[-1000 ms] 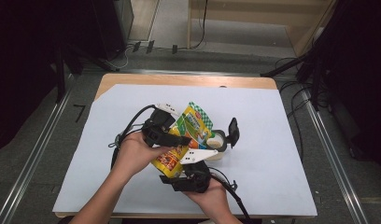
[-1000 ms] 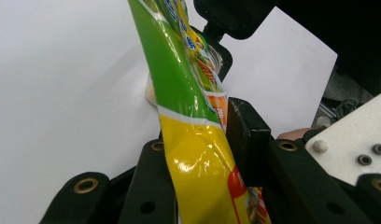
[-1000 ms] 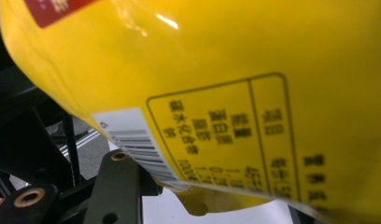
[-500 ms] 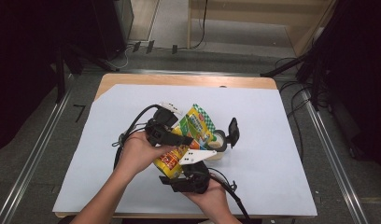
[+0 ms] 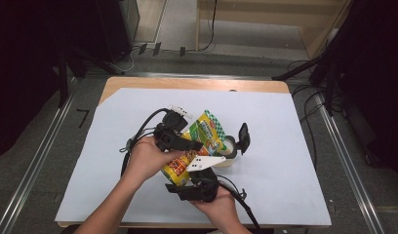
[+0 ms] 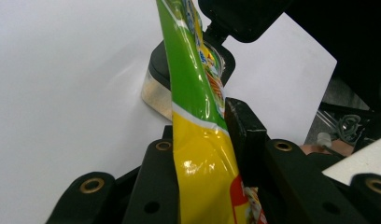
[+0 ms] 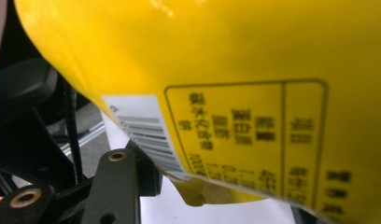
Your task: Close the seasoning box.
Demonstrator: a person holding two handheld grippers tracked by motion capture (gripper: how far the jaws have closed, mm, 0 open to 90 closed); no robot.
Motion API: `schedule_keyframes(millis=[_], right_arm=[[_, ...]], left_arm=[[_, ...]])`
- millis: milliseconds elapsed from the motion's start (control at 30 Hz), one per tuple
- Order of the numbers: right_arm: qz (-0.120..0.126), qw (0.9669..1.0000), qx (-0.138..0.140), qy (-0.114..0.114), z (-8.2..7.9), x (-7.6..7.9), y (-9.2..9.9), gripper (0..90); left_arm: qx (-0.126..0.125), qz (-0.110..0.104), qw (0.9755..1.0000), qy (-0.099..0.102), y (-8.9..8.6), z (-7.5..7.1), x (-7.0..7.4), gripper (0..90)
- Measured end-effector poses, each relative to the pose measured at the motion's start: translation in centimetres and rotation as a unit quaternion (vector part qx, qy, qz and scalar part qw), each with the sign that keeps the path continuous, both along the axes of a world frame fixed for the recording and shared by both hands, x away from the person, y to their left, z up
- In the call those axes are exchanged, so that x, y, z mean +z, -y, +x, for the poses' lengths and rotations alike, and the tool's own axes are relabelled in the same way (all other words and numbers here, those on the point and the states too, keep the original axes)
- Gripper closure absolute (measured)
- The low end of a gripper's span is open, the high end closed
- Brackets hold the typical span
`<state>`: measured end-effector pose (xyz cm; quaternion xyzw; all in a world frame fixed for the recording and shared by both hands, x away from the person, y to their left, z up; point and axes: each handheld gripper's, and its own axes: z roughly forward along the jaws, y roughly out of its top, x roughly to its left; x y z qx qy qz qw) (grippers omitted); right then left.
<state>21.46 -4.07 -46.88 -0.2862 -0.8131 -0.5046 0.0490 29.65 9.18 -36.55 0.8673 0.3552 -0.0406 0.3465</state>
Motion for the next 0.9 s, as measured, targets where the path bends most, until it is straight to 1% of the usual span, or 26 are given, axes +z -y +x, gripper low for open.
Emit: schedule_keyframes(millis=[33, 133, 267, 333, 367, 433, 633, 700, 900], right_arm=[[0.006, 1.0, -0.001, -0.006, 0.1, 0.0, 0.0, 55.3], [0.016, 0.9998, -0.003, -0.012, 0.2, 0.0, 0.2, 57.9], [0.031, 0.9993, -0.007, -0.02, 0.4, 0.1, 0.4, 59.1], [0.034, 0.9991, -0.013, -0.022, 0.5, 0.2, 0.6, 59.6], [0.035, 0.999, -0.014, -0.023, 0.6, 0.2, 0.7, 59.6], [0.046, 0.9983, -0.017, -0.031, 0.8, 0.4, 1.0, 60.5], [0.037, 0.9989, -0.019, -0.02, 0.7, 0.4, 1.0, 59.6], [0.035, 0.9991, -0.017, -0.016, 0.7, 0.4, 0.9, 59.0], [0.019, 0.9998, -0.008, 0.003, 0.3, 0.6, 0.5, 57.1]], left_arm=[[0.001, -0.001, 1.0, 0.0, 0.0, 0.0, 0.0, 73.8], [0.003, -0.002, 1.0, 0.002, -0.1, -0.1, 0.2, 70.8], [0.003, 0.008, 1.0, -0.002, -0.2, -0.3, 0.4, 67.3], [0.001, 0.016, 0.9998, -0.006, -0.2, -0.4, 0.5, 65.3], [0.0, 0.021, 0.9998, -0.005, -0.1, -0.5, 0.4, 63.3], [0.005, 0.018, 0.9998, -0.004, 0.0, -0.6, 0.4, 61.6], [0.008, 0.022, 0.9997, -0.007, 0.2, -0.5, 0.3, 67.1], [0.007, 0.02, 0.9997, -0.006, 0.2, -0.5, 0.3, 69.4], [0.01, 0.017, 0.9997, -0.012, 0.0, -0.3, 0.4, 73.1]])
